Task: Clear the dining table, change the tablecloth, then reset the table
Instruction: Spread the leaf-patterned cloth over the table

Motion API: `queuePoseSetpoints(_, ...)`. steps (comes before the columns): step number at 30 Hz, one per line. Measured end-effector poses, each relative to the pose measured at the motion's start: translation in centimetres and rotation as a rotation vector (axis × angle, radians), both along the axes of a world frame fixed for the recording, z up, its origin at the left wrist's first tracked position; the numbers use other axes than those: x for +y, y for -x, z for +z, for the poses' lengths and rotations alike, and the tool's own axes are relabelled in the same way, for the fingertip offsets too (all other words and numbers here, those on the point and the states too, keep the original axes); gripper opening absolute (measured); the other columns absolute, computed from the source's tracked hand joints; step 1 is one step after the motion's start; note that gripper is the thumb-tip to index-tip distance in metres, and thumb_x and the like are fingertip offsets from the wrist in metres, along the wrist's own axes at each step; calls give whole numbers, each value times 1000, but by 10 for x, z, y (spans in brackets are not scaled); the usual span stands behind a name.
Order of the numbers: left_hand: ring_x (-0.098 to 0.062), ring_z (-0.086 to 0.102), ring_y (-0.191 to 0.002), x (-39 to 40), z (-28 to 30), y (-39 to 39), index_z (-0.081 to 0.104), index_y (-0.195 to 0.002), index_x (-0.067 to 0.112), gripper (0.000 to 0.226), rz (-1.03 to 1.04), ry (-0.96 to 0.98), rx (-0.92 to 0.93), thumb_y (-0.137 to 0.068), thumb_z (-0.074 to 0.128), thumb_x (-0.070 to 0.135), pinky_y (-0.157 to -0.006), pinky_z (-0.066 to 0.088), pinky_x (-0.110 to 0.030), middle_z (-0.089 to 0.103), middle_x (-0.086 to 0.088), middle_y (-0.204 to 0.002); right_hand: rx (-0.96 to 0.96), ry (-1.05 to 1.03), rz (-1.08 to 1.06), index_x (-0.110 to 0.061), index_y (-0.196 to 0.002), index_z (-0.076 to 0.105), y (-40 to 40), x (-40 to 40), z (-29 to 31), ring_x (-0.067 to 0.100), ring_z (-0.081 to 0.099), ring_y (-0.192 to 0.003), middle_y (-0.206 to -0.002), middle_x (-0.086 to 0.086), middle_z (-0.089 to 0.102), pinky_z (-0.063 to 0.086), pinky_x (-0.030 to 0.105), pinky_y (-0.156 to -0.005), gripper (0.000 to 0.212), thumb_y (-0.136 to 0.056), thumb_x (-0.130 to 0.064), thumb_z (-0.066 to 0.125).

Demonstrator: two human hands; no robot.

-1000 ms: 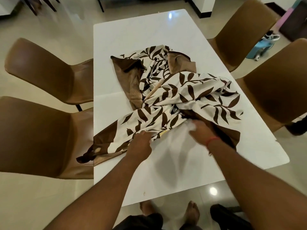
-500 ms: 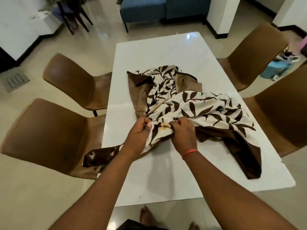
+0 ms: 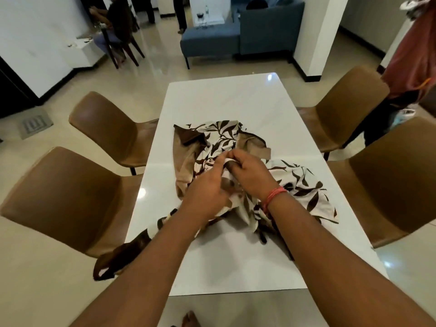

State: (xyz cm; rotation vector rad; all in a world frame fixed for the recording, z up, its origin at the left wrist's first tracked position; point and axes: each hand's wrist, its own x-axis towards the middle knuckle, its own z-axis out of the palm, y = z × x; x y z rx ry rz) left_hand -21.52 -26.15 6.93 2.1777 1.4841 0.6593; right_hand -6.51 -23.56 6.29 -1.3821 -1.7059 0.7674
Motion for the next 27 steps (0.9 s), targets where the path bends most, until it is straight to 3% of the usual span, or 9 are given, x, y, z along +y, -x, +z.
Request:
queuePoseSetpoints(2, -28, 64, -98, 16, 6, -1, 57, -131, 28, 38, 93, -35, 48, -94, 58, 19, -82, 55, -38, 64, -1, -111, -64, 1, 40, -19, -105, 63, -13, -2, 4, 11, 61, -80, -90, -5, 66, 49, 29, -72, 14, -92, -24, 66)
queuePoseSetpoints(5, -21, 67, -86, 26, 14, 11, 64, -122, 29, 34, 171, -29, -43, -93, 50, 17, -78, 54, -33, 69, -1, -105, -389, 70, 32, -22, -114, 62, -48, -7, -15, 22, 63, -91, -101, 1, 69, 52, 35, -75, 33, -86, -37, 70)
queuePoseSetpoints(9, 3, 61, -82, 14, 23, 7, 68, -117, 22, 31, 222, -28, -307, -96, 49, 9, -73, 47, -7, 67, 8, -103, -540, 35, -279, -20, -109, 64, -85, -13, -51, 32, 64, -93, -113, 5, 60, 53, 38, -78, 31, -83, -6, 56)
queuePoseSetpoints(12, 0, 61, -89, 12, 26, 19, 67, -119, 21, 27, 384, -26, -464, -100, 50, 15, -82, 52, -18, 67, 6, -104, -604, 112, -455, -11, -107, 65, -127, -14, -62, 38, 62, -89, -109, 14, 56, 53, 42, -78, 28, -85, 0, 51)
queuePoseSetpoints(16, 7, 61, -68, 13, 15, 49, 66, -105, 28, 13, 344, 38, -167, -96, 63, 20, -58, 41, -4, 65, 8, -86, -359, 140, -781, -11, -98, 73, -208, -15, -43, 37, 64, -96, -101, 17, 70, 50, 38, -86, 37, -82, 7, 45)
queuePoseSetpoints(19, -9, 65, -79, 7, -15, 58, 68, -95, 30, 9, 49, 266, 100, -91, 69, 37, -65, 46, -17, 69, 4, -87, 25, 17, -1104, -18, -92, 71, -263, -27, 2, 27, 66, -91, -91, 5, 68, 54, 39, -81, 25, -82, -8, 51)
queuePoseSetpoints(22, -8, 61, -80, -3, -56, 59, 65, -84, 35, 22, -259, 573, 287, -88, 64, 57, -75, 48, -29, 67, 8, -87, -66, -62, -768, -5, -84, 70, -265, -62, 28, 29, 62, -78, -86, 14, 66, 55, 46, -78, 21, -81, 10, 56)
queuePoseSetpoints(25, -14, 56, -83, -15, -97, 51, 63, -90, 21, 34, -558, 747, 544, -89, 61, 55, -76, 44, -34, 64, -1, -92, -431, 586, -47, -17, -83, 75, -227, -94, 15, 18, 67, -80, -91, 3, 70, 55, 25, -72, 32, -85, 10, 59)
queuePoseSetpoints(27, -19, 58, -96, -20, -117, 46, 66, -105, 17, 32, -611, 809, 578, -91, 63, 47, -84, 45, -34, 64, -1, -104, -649, 968, 235, -28, -95, 75, -203, -108, -22, 8, 64, -90, -99, -8, 69, 47, 13, -71, 35, -88, 0, 54)
